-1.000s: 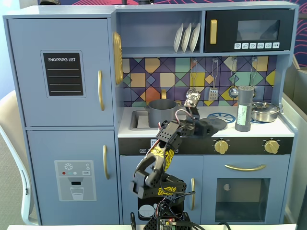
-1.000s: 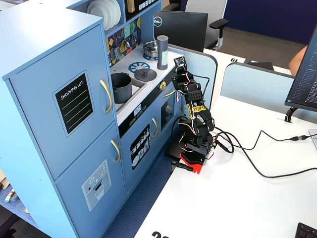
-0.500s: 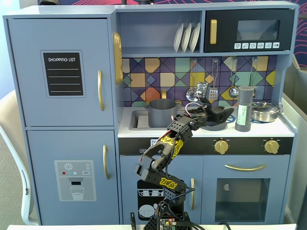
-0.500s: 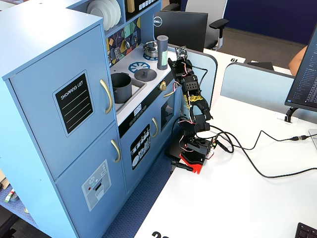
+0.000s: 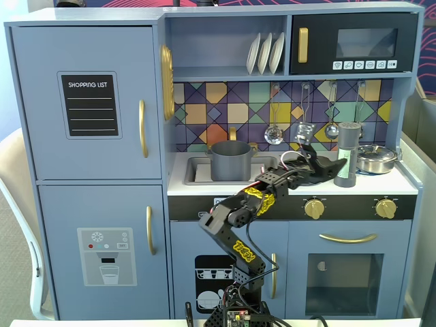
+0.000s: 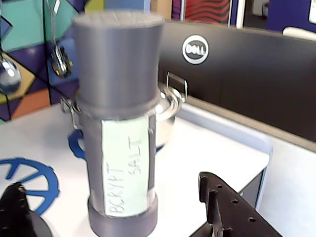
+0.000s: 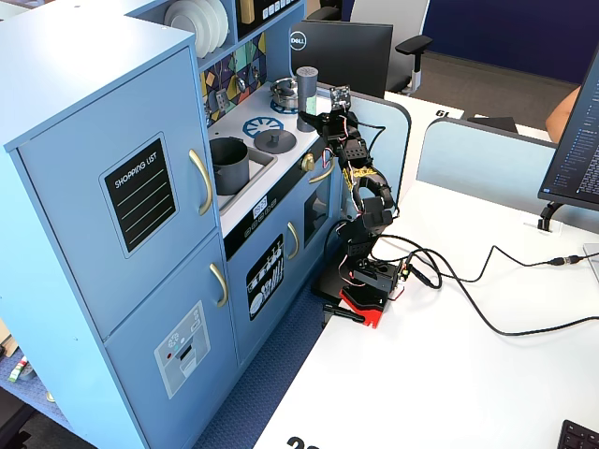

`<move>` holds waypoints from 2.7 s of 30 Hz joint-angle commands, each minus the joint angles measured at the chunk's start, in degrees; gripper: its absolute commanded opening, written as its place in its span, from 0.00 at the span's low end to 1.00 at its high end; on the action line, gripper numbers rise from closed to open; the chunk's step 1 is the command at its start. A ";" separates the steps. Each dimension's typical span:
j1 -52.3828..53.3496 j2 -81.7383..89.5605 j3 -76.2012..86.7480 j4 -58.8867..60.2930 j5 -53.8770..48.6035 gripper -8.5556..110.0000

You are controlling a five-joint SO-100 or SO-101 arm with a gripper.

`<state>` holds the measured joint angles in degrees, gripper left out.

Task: Put salt in the gray recipient

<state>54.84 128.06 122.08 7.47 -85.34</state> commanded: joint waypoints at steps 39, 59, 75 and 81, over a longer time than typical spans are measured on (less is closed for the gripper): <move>-3.60 -36.12 -35.07 -11.69 -1.32 0.49; -4.22 -42.54 -42.63 -10.02 -6.42 0.09; -7.91 -32.34 -42.36 -8.00 1.85 0.07; -13.01 -24.35 -44.30 -0.88 8.00 0.07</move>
<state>45.00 94.04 83.41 4.75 -80.68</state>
